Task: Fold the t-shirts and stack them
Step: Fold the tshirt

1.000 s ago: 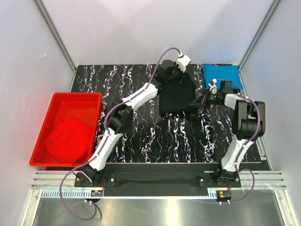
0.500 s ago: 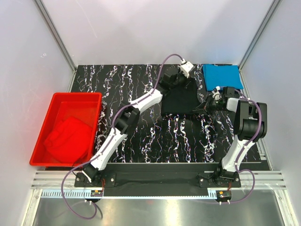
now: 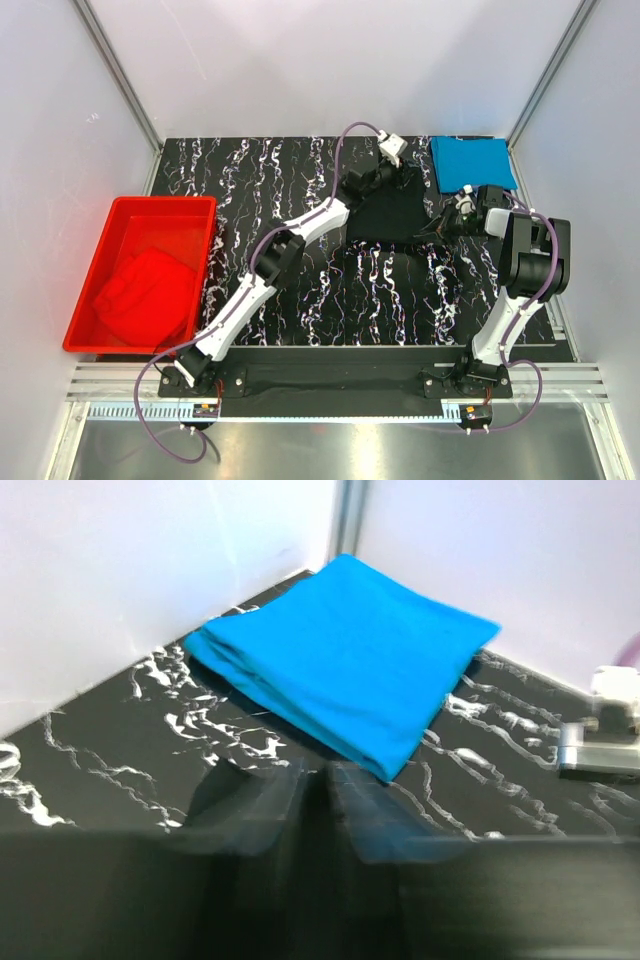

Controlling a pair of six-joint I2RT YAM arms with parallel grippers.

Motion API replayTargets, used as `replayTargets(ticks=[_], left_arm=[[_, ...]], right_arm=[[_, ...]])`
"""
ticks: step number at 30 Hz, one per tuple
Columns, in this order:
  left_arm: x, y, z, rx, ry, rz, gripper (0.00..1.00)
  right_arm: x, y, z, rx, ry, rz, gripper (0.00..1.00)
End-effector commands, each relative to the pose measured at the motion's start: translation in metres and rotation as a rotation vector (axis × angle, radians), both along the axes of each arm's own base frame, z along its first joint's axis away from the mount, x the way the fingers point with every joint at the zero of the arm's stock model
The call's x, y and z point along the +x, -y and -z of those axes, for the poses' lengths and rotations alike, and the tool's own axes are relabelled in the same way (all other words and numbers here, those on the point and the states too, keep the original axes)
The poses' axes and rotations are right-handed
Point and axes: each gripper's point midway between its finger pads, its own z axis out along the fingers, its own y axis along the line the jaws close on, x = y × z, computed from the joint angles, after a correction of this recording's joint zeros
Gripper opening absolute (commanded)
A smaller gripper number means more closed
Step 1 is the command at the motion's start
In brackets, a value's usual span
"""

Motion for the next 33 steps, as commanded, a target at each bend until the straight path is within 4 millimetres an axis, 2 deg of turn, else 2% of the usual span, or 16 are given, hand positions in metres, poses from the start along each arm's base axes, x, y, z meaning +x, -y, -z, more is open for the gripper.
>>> replayTargets(ticks=[1, 2, 3, 7, 8, 10, 11, 17, 18, 19, 20, 22, 24, 30, 32, 33], left_arm=[[0.018, -0.015, -0.082, -0.190, 0.124, -0.114, 0.57], [0.019, -0.017, -0.088, -0.186, 0.131, -0.119, 0.90], [0.020, -0.026, -0.114, -0.194, 0.157, -0.129, 0.99], [0.016, -0.064, -0.174, -0.182, 0.194, -0.159, 0.99], [0.006, -0.087, -0.225, -0.207, 0.244, -0.179, 0.99], [0.003, -0.103, -0.207, -0.105, 0.186, -0.198, 0.99], [-0.002, -0.124, -0.235, -0.116, 0.189, -0.239, 0.99], [-0.025, -0.180, -0.208, -0.069, -0.199, -0.261, 0.99], [-0.031, -0.187, -0.202, -0.050, -0.230, -0.269, 0.99], [-0.038, -0.198, -0.174, 0.008, -0.288, -0.300, 0.99], [-0.052, -0.211, -0.191, -0.003, -0.268, -0.327, 0.99], [-0.069, -0.226, -0.173, 0.022, -0.296, -0.353, 0.99], [-0.089, -0.241, -0.194, 0.018, -0.252, -0.364, 0.99], [-0.144, -0.276, -0.169, 0.079, -0.373, -0.367, 0.99], [-0.162, -0.277, -0.156, 0.141, -0.440, -0.326, 0.87], [-0.175, -0.281, -0.139, 0.203, -0.493, -0.307, 0.82]], right_arm=[[0.003, 0.007, -0.002, -0.046, -0.008, 0.025, 0.10], [0.004, 0.009, -0.001, -0.051, -0.013, 0.035, 0.13], [0.006, 0.011, 0.001, -0.059, -0.023, 0.052, 0.16], [0.010, 0.016, -0.002, -0.072, -0.067, 0.071, 0.33], [0.009, 0.018, -0.002, -0.087, -0.083, 0.074, 0.37], [0.006, 0.025, -0.004, -0.141, -0.119, 0.080, 0.43], [0.006, 0.027, -0.009, -0.153, -0.120, 0.086, 0.59], [0.010, 0.051, -0.053, -0.341, -0.088, 0.081, 0.78], [0.012, 0.051, -0.061, -0.401, -0.066, 0.054, 0.99], [0.018, 0.063, -0.074, -0.503, -0.064, 0.074, 1.00], [0.022, 0.064, -0.079, -0.544, -0.058, 0.070, 1.00], [0.036, 0.043, -0.095, -0.607, 0.008, 0.012, 1.00], [0.052, 0.016, -0.103, -0.696, 0.064, -0.032, 1.00], [0.106, -0.054, -0.112, -0.637, 0.134, -0.046, 1.00], [0.120, -0.064, -0.089, -0.628, 0.081, -0.046, 0.73], [0.134, -0.068, -0.099, -0.630, 0.110, -0.013, 0.61]])
